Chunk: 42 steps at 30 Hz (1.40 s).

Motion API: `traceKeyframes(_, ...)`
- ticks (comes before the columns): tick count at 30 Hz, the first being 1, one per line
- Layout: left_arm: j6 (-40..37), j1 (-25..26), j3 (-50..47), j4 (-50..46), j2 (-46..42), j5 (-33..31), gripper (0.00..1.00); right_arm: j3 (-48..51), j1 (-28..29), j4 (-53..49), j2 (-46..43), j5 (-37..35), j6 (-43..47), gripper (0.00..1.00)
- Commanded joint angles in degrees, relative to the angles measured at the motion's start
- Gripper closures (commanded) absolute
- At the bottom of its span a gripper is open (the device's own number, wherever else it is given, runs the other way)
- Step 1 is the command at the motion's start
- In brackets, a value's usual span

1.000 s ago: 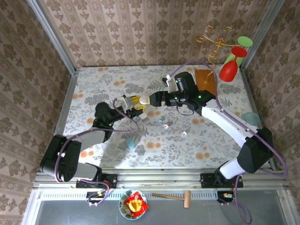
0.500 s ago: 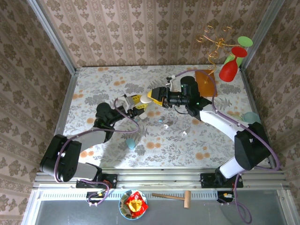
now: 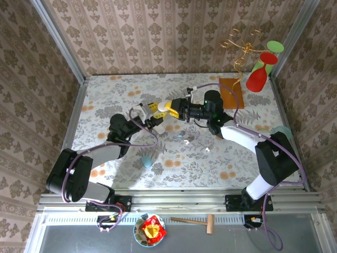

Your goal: Insert wireless bluetooth earbuds into charging case

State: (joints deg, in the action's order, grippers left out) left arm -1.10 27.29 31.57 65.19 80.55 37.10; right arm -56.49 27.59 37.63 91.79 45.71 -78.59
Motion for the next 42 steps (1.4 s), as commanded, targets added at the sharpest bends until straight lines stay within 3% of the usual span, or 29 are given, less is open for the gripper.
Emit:
traceKeyframes(1,-1.24,0.34,0.73,1.48,0.33,0.34,0.83,-0.04,0.42,4.03,0.41,1.08,-1.01,0.73)
traceKeyframes(7,-3.32,0.42,-0.37,-1.36,-1.40,0.52,0.60,0.06,-0.96,1.28,0.32,-1.90,0.96,0.82)
traceKeyframes(15,-8.01,0.47,-2.78,-7.88,-4.54,-4.06,0.01,-2.30,-3.32,-11.44,2.19,-7.91,11.63,0.81)
traceKeyframes(21,-11.85,1.31,-4.62,-16.48,-6.14,-10.90,0.00,-6.75,-4.04,-25.20,7.95,-18.57,22.86,0.81)
traceKeyframes(26,-12.96,2.57,-4.94,-23.90,-7.76,-14.95,0.00,-12.24,-4.49,-30.77,15.81,-26.44,27.82,0.81)
traceKeyframes(38,-12.98,3.12,-7.23,-27.83,-10.85,-17.24,0.00,-25.31,-6.26,-36.47,32.48,-30.94,28.31,0.79)
traceKeyframes(42,-10.97,2.64,-7.62,-26.23,-10.78,-17.68,0.00,-27.04,-7.19,-38.85,33.56,-32.66,30.68,0.68)
